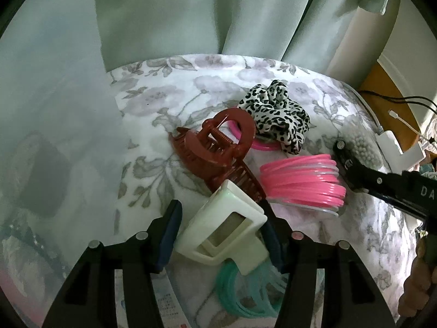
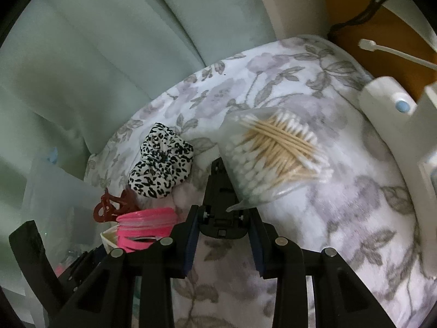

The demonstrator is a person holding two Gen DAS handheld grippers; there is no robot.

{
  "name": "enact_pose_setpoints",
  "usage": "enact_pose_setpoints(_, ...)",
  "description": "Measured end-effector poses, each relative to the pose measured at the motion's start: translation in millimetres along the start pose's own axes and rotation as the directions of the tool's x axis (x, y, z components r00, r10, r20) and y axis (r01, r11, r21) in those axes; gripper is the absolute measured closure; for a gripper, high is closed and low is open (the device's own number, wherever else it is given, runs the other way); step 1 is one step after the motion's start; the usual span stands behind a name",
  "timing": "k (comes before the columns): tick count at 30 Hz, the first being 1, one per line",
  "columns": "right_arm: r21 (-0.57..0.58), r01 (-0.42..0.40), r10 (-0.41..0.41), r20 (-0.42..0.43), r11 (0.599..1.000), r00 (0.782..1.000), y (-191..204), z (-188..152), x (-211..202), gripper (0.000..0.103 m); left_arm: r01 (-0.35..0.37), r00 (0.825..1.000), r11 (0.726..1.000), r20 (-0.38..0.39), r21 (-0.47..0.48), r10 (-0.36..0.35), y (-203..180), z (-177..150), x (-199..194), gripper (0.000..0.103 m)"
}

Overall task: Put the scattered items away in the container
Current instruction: 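Grasp the white claw clip with the left tool while the right tool grasps the black hair clip, then carry the white claw clip and black hair clip over the clear bin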

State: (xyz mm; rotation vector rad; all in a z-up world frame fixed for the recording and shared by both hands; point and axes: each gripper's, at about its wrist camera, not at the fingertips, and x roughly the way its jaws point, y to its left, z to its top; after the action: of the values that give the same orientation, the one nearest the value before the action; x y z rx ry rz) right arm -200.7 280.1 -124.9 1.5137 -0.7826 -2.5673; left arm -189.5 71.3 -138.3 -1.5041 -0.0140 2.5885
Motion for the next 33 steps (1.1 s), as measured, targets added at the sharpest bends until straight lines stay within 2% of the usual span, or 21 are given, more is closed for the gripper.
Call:
enact_pose_setpoints(16,-0.027,-0.020,0.021,0.016,0.999,1.000,9,-28,-49,0.067,0.028,0.998,1.000,0.050,0.001,-0.028,-5,-3,-23,0.045)
enact_pose_setpoints(25,-0.039,-0.029,0.032,0.078,0.999,0.996,17,-39,-92,0.067,0.052,0.993,0.998,0.106,0.024,-0.054,-10,5,-46,0.045)
enact_pose_setpoints(33,-0.065,-0.047,0.056,0.155,0.997,0.986,31,-47,-137,0.067,0.056,0.980,0.998,0.190,0.037,-0.062,-19,2,-93,0.045)
